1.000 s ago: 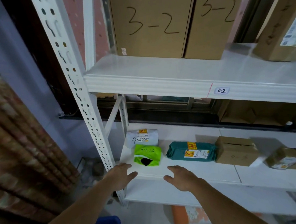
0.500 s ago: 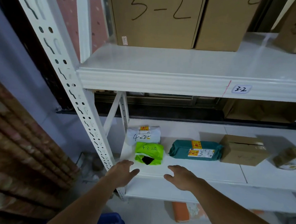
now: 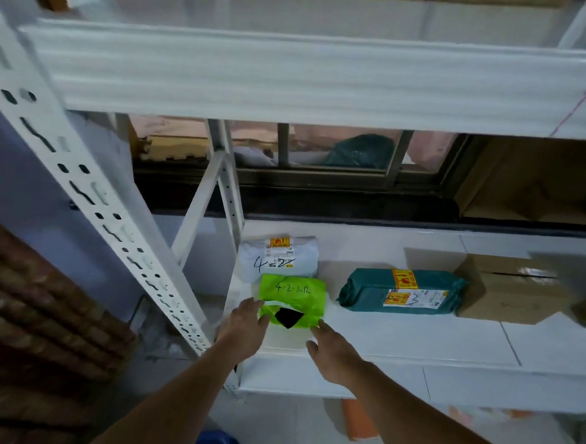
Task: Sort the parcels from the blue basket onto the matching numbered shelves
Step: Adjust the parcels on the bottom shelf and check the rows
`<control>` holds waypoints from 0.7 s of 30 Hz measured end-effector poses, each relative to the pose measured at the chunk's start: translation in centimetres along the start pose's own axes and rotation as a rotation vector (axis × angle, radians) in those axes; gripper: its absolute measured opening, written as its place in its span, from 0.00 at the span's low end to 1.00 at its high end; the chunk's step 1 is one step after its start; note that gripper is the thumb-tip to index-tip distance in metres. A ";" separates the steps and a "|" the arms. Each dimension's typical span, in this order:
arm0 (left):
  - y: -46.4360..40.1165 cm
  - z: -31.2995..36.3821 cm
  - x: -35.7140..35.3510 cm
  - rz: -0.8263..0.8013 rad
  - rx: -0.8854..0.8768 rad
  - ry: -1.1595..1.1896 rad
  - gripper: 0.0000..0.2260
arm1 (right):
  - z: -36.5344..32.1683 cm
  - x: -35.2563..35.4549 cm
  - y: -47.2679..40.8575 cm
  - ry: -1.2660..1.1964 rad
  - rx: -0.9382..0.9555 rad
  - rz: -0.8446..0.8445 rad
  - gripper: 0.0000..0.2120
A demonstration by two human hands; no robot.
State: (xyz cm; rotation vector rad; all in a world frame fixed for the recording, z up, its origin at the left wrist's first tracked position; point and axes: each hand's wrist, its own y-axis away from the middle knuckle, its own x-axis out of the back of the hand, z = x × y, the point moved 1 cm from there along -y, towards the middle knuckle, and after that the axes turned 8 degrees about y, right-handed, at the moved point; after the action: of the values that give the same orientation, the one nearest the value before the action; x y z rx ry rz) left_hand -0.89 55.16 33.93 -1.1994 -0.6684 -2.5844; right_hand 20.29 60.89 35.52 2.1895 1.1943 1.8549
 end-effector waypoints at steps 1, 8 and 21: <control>-0.6 -0.3 -0.6 -0.005 -0.037 -0.060 0.24 | 0.2 -0.4 -1.1 -0.004 0.006 0.020 0.26; -2.4 -0.5 -4.1 -0.058 -0.219 -0.195 0.27 | 0.6 -1.9 -5.8 0.028 0.049 0.148 0.28; -3.3 -2.8 -3.7 -0.066 -0.110 -0.378 0.28 | -1.0 -2.7 -8.1 0.125 0.159 0.103 0.28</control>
State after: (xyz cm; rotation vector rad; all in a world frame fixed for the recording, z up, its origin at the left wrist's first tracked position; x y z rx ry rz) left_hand -1.62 56.71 28.43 -1.7546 -0.6490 -2.4954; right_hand 15.25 64.66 29.67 2.2866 1.3169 2.0315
